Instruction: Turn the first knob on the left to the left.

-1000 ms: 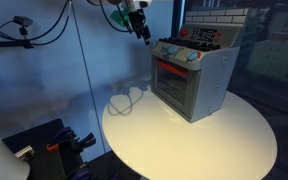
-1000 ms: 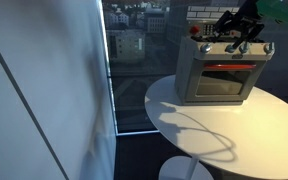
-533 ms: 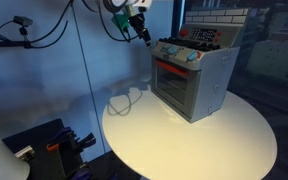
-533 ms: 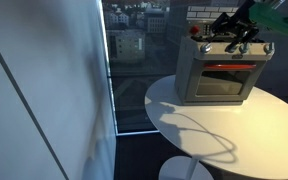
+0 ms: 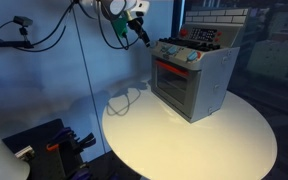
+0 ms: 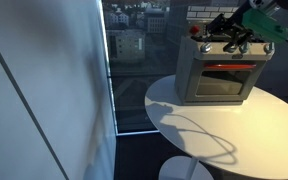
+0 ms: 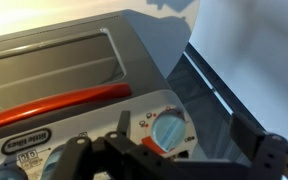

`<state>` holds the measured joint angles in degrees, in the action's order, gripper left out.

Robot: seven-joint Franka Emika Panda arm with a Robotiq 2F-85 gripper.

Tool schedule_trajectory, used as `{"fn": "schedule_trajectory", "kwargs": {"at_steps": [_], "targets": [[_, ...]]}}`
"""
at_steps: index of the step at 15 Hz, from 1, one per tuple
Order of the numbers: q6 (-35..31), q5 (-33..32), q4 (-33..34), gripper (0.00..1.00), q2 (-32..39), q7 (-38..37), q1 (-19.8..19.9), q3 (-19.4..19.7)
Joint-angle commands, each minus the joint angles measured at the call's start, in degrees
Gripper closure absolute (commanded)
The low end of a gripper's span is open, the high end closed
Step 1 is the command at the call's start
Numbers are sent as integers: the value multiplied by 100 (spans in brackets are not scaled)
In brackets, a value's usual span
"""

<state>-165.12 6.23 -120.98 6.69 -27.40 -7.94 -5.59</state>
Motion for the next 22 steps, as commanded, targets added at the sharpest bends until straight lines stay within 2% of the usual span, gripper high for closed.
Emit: {"fn": "schedule_trajectory", "kwargs": {"at_steps": [1, 22], "targets": [[-276, -37, -56, 0, 1, -224, -39, 29], [-540, -17, 207, 0, 251, -533, -29, 73]]}}
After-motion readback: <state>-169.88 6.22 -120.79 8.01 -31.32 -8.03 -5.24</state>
